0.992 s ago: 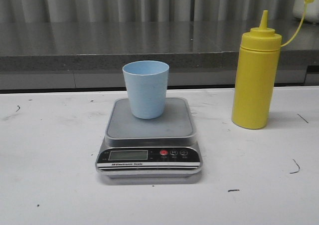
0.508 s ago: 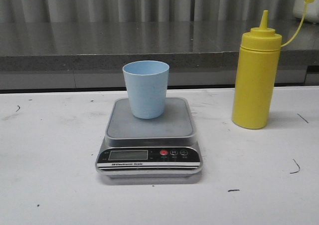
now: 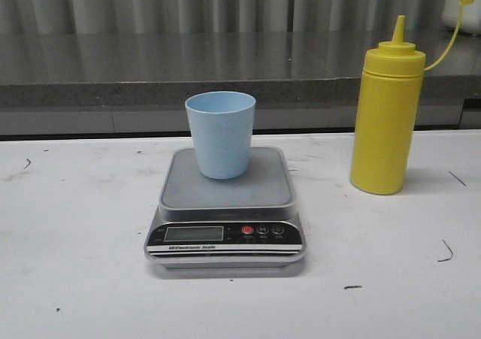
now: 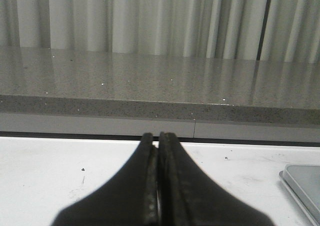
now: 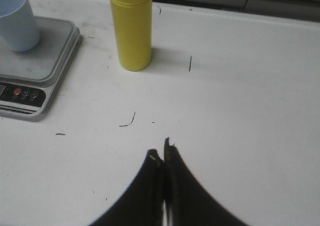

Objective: Pour seasoning into cup on scale with both arms

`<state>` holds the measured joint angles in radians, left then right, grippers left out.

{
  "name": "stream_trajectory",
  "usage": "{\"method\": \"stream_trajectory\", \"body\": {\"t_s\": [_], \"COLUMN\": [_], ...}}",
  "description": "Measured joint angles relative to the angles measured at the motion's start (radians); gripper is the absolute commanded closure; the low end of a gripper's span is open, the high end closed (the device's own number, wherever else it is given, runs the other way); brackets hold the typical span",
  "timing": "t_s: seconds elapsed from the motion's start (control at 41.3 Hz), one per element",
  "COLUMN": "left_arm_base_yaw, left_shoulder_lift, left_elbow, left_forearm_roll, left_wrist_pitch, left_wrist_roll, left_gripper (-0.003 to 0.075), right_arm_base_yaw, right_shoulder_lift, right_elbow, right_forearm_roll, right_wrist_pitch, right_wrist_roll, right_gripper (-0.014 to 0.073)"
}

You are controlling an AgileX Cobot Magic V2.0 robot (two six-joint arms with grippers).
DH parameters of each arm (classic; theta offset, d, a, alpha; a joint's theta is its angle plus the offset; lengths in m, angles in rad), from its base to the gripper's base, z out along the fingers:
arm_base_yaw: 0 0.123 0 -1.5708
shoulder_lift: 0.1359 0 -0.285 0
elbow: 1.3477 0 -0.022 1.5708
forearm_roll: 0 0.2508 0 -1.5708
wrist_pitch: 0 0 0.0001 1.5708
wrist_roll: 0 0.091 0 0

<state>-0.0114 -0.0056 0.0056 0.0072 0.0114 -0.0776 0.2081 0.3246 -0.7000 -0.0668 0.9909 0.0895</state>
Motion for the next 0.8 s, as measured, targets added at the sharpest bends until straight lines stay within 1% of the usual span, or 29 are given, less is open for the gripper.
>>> {"method": "stream_trajectory", "body": {"t_s": [0.145,0.339,0.46,0.605,0.726,0.799], "left_arm_base_yaw": [0.0,0.0,0.0,0.0,0.0,0.0], "left_shoulder_lift": [0.0,0.0,0.0,0.0,0.0,0.0], "left_elbow": [0.0,0.0,0.0,0.0,0.0,0.0], "left_forearm_roll": [0.0,0.0,0.0,0.0,0.0,0.0], "left_wrist_pitch": [0.0,0.0,0.0,0.0,0.0,-0.002], "left_wrist_roll": [0.0,0.0,0.0,0.0,0.0,0.0], "left_gripper": [0.074,0.074,0.074,0.074,0.074,0.074], "right_arm_base_yaw": [-0.059,-0.139,-0.16,-0.16,-0.166,-0.172], "right_shoulder_lift": [-0.089,-0.217,-0.278,-0.33,-0.334,-0.334], "right_elbow": [0.129,0.361,0.493,0.624,0.706,0.725], "right_forearm_roll": [0.0,0.0,0.0,0.0,0.003,0.012], "right_wrist_pitch": [-0.174,-0.439,-0.545,-0.642,-0.736,-0.782], "right_wrist_roll": [-0.05,-0.071,-0.073,-0.073,-0.073,-0.073], "right_gripper": [0.0659,0.066,0.066,0.066,0.066,0.066]}}
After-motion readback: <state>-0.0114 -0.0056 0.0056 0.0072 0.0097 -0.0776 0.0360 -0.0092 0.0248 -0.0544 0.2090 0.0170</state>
